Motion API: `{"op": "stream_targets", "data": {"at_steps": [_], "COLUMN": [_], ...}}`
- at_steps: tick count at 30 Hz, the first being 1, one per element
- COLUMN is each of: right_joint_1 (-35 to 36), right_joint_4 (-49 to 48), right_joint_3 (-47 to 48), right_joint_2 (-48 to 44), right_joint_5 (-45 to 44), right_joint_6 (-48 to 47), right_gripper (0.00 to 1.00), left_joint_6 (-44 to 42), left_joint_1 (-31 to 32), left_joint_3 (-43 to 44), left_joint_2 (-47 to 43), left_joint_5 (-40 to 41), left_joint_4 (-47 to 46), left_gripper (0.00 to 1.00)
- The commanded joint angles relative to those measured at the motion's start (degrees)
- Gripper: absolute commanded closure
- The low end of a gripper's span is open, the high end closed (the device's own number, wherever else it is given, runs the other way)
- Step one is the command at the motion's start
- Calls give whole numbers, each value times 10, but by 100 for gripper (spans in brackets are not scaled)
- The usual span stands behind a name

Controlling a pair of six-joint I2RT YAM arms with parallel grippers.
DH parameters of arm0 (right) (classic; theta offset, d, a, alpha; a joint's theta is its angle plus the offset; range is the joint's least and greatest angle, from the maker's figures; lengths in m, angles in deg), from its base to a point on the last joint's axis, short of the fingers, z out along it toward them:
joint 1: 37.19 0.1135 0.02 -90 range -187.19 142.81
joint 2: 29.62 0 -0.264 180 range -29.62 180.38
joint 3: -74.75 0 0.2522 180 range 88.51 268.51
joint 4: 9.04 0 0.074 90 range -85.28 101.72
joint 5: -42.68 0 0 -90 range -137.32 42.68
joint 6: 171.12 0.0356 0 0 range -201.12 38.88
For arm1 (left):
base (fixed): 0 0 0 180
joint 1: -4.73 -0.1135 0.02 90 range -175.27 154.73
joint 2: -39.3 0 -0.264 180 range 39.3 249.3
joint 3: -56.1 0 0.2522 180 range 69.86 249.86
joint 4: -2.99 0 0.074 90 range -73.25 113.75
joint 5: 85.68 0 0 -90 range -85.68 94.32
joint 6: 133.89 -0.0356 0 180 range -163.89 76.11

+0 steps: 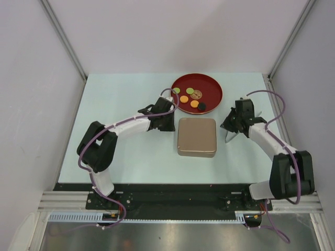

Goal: Pack the cookies

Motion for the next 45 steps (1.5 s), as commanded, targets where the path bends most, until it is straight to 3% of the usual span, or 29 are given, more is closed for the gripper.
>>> {"op": "stream_targets", "data": {"at_steps": [1, 9, 17, 28, 31, 33, 38, 42, 45], "right_joint_1": [36, 63, 46, 57, 68, 76, 132, 167, 186], "right_joint_4": [-28, -40, -11, -41, -58, -70, -83, -74, -63], "right_joint_3": [19, 26, 22, 21, 21, 21, 25, 27, 27], "right_joint_2": [-66, -5, 99, -15, -73, -98, -151, -157, -163], "right_joint_5": [8, 52, 27, 25, 21, 17, -30, -70, -90], "right_joint_6": [10, -4, -10, 7, 14, 12, -23, -45, -58], "right_gripper": [98, 100, 100, 100, 94, 91, 65, 59, 58], "left_joint_6": [5, 10, 11, 9, 5, 4, -6, -3, -8], "left_joint_1": [-14, -15, -14, -15, -17, -17, -17, -17, -17], "left_joint_3": [-5, -5, -7, -6, 1, 8, 15, 35, 20], "left_joint_2": [-39, -39, -46, -63, -83, -103, -136, -133, -142], "left_joint_5": [12, 7, 6, 12, 36, 60, 80, 79, 62], "left_joint_4": [-5, -9, -8, -7, 3, 19, 47, 83, 82], "left_gripper": [71, 71, 71, 71, 69, 59, 35, 32, 36]}}
